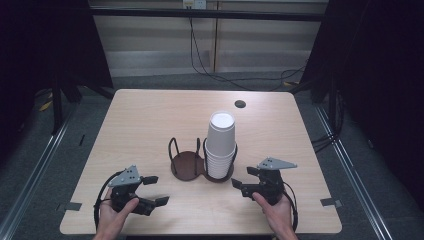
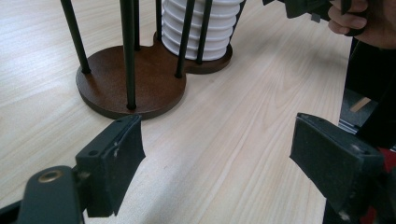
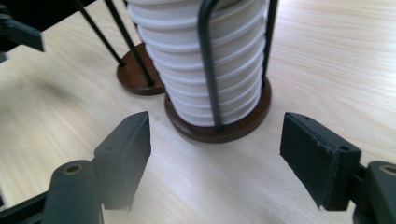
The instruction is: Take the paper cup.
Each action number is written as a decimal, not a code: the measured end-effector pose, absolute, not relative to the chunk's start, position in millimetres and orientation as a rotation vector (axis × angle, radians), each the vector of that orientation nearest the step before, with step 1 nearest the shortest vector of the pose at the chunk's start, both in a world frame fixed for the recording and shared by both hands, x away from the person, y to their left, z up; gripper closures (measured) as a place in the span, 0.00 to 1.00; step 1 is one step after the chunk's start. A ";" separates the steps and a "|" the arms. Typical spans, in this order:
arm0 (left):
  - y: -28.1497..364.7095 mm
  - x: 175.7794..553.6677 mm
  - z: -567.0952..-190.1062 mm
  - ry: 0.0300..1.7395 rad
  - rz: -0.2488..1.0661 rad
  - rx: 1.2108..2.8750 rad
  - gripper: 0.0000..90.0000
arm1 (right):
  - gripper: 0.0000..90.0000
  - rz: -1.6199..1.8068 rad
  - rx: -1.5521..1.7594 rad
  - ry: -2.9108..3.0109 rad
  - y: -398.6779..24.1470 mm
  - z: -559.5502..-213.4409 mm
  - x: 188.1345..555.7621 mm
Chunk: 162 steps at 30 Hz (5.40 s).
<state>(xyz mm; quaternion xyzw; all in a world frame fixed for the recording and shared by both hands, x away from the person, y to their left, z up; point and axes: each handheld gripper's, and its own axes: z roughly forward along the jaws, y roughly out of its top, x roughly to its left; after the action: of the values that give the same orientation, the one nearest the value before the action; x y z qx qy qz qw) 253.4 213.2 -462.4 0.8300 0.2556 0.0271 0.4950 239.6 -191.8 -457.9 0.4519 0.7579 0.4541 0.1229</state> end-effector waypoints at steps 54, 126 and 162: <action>216.9 247.1 -460.5 0.586 0.046 2.039 0.20 | 0.20 1.464 1.146 2.289 -192.0 -376.9 257.6; 213.6 247.3 -463.1 0.580 0.018 2.075 0.20 | 0.25 1.311 0.963 2.401 -138.3 -320.4 335.7; 213.6 248.0 -463.6 0.587 0.016 2.087 0.20 | 0.25 1.522 0.926 2.233 -156.2 -290.7 322.3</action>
<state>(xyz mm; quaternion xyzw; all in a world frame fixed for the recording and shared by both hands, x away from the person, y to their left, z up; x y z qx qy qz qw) 248.0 213.6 -463.6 0.8507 0.2395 0.0067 0.4679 322.3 -156.2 -290.7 0.3208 0.7738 0.5274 0.1419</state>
